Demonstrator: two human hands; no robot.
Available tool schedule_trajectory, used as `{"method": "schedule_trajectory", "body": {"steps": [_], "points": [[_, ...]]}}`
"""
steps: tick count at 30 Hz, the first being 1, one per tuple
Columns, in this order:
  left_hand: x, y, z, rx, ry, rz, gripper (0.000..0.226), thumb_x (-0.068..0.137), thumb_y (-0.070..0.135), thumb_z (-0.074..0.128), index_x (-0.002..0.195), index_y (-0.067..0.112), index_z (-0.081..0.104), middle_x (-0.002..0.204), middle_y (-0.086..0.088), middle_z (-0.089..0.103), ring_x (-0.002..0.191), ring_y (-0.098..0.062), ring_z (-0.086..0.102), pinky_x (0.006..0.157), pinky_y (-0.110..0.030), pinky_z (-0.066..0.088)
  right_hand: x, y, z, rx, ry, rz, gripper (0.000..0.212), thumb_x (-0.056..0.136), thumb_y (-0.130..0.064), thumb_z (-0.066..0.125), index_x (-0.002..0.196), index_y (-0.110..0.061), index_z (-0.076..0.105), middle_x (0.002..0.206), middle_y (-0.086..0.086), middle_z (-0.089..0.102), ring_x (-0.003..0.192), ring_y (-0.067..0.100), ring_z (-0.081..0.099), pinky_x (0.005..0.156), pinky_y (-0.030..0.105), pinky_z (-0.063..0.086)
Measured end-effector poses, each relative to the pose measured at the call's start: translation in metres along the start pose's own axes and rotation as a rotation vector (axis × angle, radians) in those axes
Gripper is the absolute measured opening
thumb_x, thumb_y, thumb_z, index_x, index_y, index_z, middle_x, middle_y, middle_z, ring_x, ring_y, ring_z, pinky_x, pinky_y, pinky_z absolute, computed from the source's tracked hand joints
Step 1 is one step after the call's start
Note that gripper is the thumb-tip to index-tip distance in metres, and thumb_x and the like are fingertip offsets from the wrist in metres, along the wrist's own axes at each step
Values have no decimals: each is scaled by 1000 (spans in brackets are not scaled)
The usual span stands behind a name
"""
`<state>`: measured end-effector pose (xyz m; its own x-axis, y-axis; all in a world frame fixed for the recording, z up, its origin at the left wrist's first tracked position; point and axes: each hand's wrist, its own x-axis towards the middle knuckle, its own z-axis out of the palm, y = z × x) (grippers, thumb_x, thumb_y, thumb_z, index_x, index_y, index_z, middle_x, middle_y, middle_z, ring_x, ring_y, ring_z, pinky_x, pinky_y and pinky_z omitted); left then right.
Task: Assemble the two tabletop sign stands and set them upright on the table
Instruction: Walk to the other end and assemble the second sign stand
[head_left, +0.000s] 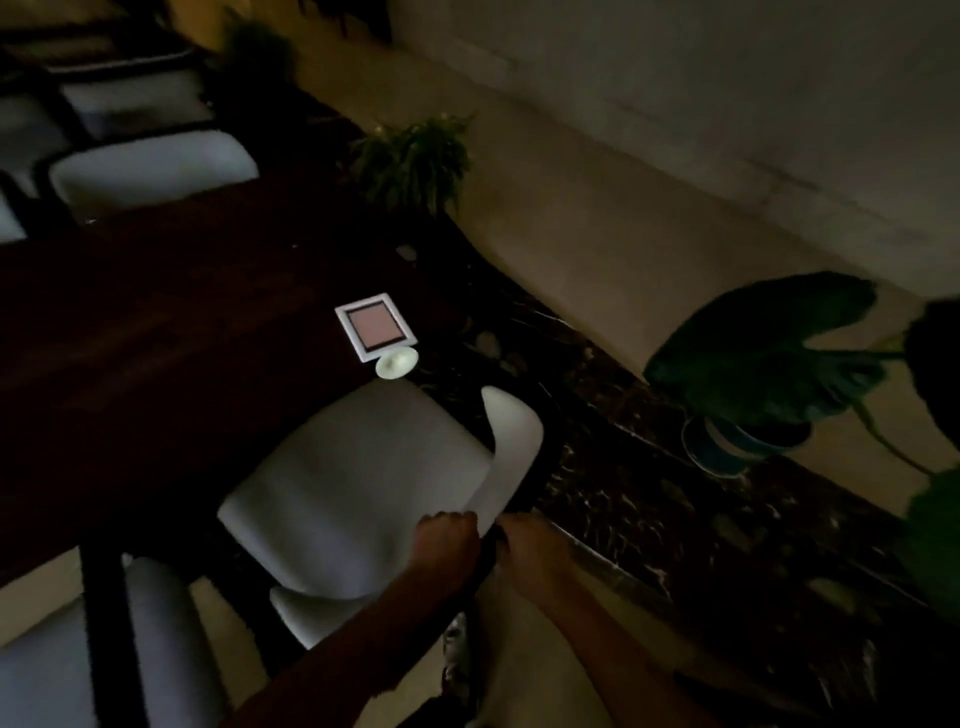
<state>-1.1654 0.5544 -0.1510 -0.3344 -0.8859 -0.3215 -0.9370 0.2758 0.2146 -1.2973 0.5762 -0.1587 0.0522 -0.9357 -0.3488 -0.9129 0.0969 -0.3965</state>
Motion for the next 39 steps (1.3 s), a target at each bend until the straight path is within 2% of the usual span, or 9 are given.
{"method": "schedule_trajectory", "body": {"steps": [4,6,8,10,13,20,30,33,39], "points": [[55,-30,-13,-134,52,-130,27,95,17,35,97,9,61,100,-9,71,87,-25,66,78,-33,52,71,-16,-25,-24,-23,-74,27,91,-16,44,112,-9,58,111,13,62,101,28,59,86,36,50],[81,-42,-22,-230,76,-188,25,95,17,36,96,9,60,99,-11,70,89,-27,66,80,-35,54,104,-22,-34,-34,-62,-98,19,90,-12,41,91,-8,60,93,10,62,91,23,60,82,35,51],[108,-52,-30,-301,89,-255,23,94,20,38,96,9,59,100,-10,69,91,-28,65,80,-35,54,135,-27,-45,-72,-87,-118,18,90,-13,40,75,-11,49,82,10,59,82,23,59,73,34,48],[130,-62,-40,-361,103,-317,22,93,21,40,95,10,58,102,-10,69,92,-29,65,80,-35,53,164,-29,-56,-83,-76,-141,17,91,-17,40,88,-6,54,92,12,63,85,24,60,71,33,46],[148,-73,-51,-418,126,-388,22,93,22,40,95,9,58,103,-11,68,94,-31,64,80,-36,52,195,-37,-68,-61,-87,-151,27,92,-17,41,110,-6,58,104,10,66,93,23,62,84,35,50],[174,-115,-72,-494,193,-570,20,92,20,42,90,8,58,105,-13,68,97,-34,63,78,-35,51,264,-65,-79,-87,-154,-183,31,93,-23,47,122,-17,57,121,6,65,114,23,58,90,30,46],[238,-181,-88,-657,234,-915,23,92,20,45,102,8,62,109,-18,68,100,-35,64,82,-39,52,390,-93,-92,10,-109,-211,21,90,-20,52,103,-10,64,108,14,70,103,30,63,81,33,49],[268,-197,-92,-710,281,-954,22,90,21,51,105,9,63,111,-19,67,103,-37,63,80,-39,52,432,-98,-83,40,-113,-202,21,90,-24,55,104,-11,63,106,12,70,99,29,64,74,29,47],[316,-213,-79,-729,306,-1043,29,88,23,58,115,12,58,118,-16,63,108,-34,60,85,-39,50,473,-91,-56,-12,-200,-148,27,86,-36,60,102,-14,61,105,10,69,97,29,65,73,33,50]]}}
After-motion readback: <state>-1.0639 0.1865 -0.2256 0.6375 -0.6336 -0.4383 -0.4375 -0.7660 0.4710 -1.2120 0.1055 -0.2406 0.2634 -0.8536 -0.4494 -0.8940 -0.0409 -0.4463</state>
